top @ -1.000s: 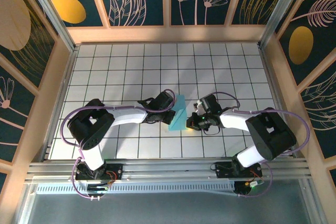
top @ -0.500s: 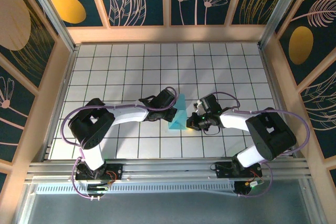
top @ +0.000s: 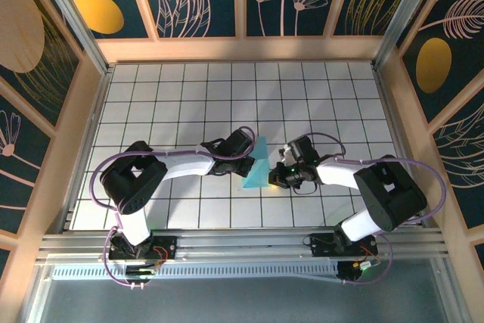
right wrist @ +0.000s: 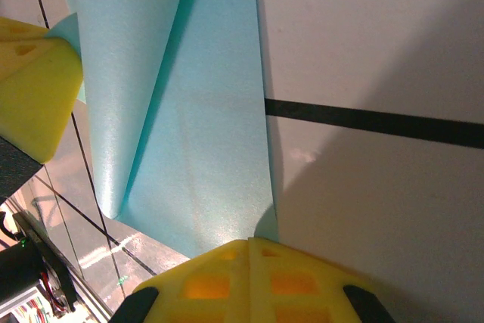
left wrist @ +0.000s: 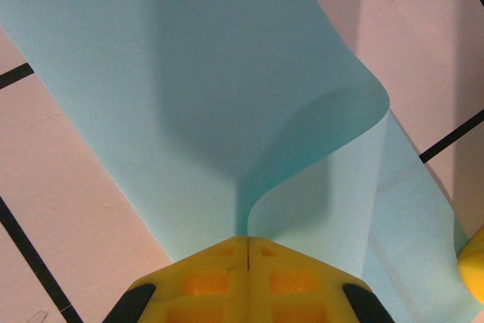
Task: Fold a paper plane with a square sheet of paper (fold left side to right side)
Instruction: Fold the triangle a second time at the center of the table.
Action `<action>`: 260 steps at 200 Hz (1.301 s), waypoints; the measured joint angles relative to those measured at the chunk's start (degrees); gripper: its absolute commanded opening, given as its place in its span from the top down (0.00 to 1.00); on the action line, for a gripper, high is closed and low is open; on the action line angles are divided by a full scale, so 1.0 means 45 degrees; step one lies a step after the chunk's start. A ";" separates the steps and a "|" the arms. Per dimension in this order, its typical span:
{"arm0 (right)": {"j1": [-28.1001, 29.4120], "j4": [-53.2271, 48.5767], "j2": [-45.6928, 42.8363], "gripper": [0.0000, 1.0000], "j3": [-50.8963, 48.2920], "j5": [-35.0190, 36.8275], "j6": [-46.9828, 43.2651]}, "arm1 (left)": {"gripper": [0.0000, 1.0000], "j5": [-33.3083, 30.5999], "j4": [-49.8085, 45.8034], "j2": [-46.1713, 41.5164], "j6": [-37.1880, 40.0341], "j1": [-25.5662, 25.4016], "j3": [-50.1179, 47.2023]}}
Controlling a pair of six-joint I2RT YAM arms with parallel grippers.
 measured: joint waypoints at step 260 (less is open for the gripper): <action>0.0000 -0.0015 0.0146 1.00 0.0107 -0.0049 0.0000 | 1.00 0.0049 0.0073 -0.0126 -0.0010 0.0000 -0.0544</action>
